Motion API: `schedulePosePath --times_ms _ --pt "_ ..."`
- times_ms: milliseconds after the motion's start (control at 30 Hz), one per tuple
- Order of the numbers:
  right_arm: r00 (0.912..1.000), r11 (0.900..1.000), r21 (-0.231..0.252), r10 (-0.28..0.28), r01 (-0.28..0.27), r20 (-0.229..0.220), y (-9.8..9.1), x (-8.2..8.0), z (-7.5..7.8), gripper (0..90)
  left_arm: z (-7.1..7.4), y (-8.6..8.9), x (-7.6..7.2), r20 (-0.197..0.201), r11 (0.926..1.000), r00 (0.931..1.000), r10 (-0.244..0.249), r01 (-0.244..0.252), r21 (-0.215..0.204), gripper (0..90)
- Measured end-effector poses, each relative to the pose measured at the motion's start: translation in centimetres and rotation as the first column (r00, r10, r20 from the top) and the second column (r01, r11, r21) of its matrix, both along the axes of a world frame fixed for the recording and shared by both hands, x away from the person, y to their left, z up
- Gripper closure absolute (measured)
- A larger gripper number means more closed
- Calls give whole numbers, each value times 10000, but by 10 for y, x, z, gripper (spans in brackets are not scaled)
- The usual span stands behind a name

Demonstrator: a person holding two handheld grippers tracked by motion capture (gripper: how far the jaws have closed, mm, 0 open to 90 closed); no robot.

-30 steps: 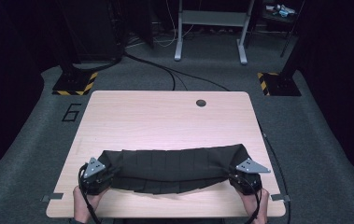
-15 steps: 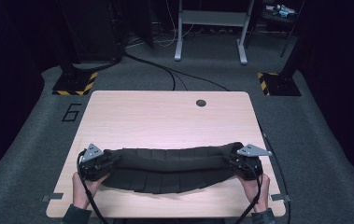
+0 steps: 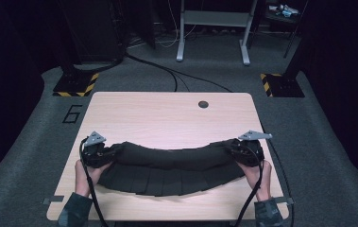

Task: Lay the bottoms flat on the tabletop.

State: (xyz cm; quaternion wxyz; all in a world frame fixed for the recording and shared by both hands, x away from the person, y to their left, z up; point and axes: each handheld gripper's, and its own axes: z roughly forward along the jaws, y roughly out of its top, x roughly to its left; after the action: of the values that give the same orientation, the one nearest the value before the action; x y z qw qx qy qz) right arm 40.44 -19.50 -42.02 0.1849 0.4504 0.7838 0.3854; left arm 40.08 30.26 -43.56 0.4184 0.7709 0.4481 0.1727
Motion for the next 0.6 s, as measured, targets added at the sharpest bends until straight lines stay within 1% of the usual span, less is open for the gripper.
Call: schedulePosePath --times_ms 33,67,133,167,200,233,267,300,333,367,400,433,467,500,533,567,600 --pt "9999 10000 39 -4 4 -158 0 6 2 772 1 0 3 -40 10000 10000 -39 40 61 793" --pt "9998 10000 1 49 -49 -215 -1 11 3 771 2 0 6 -42 10000 10000 -11 11 66 792" --pt "9989 10000 15 59 -59 -461 -1 23 5 770 4 -1 17 -174 9998 9998 -13 17 203 791" --pt "9979 10000 18 29 -28 -646 -1 31 6 769 4 -2 21 -152 9998 9999 42 -39 189 791" --pt "9974 10000 55 -14 18 -717 -1 36 6 769 4 -2 25 -191 9998 9998 43 -39 190 790" --pt "9967 10000 55 -19 24 -809 0 42 7 768 4 -2 33 -298 9998 9995 97 -92 192 790" --pt "9957 10000 13 -66 67 -928 1 52 8 766 3 -2 39 -380 9998 9992 151 -148 98 789" --pt "9946 9999 -13 -165 165 -1023 2 60 8 764 3 -1 46 -546 9999 9984 157 -155 45 789" --pt "9931 9997 -15 -256 256 -1148 3 68 8 761 1 -1 55 -604 9994 9976 327 -332 -71 787" --pt "9921 9991 61 -399 409 -1190 4 79 7 754 0 0 60 -618 9992 9974 368 -376 -123 782" --pt "9929 9988 71 -470 481 -1096 5 85 6 744 0 0 65 -733 9988 9962 466 -475 -113 776" --pt "9930 9983 11 -586 590 -1027 6 91 5 726 -1 0 73 -740 9969 9942 779 -769 160 756" --pt "9914 9966 -40 -818 819 -1026 9 100 2 686 -3 -1 78 -661 9937 9925 1033 -1000 512 715" --pt "9878 9940 -80 -1090 1088 -1108 12 106 -1 651 -5 -2 81 -593 9888 9887 1375 -1335 660 664" --pt "9857 9916 -198 -1293 1279 -1085 13 110 -4 594 -6 -2 82 -630 9865 9861 1536 -1493 678 594" --pt "9843 9889 -290 -1479 1457 -964 14 111 -5 497 -7 -1 81 -599 9850 9847 1636 -1597 653 514" --pt "9824 9862 -245 -1651 1636 -875 13 111 -7 442 -8 -1 79 -616 9845 9839 1680 -1643 622 462"
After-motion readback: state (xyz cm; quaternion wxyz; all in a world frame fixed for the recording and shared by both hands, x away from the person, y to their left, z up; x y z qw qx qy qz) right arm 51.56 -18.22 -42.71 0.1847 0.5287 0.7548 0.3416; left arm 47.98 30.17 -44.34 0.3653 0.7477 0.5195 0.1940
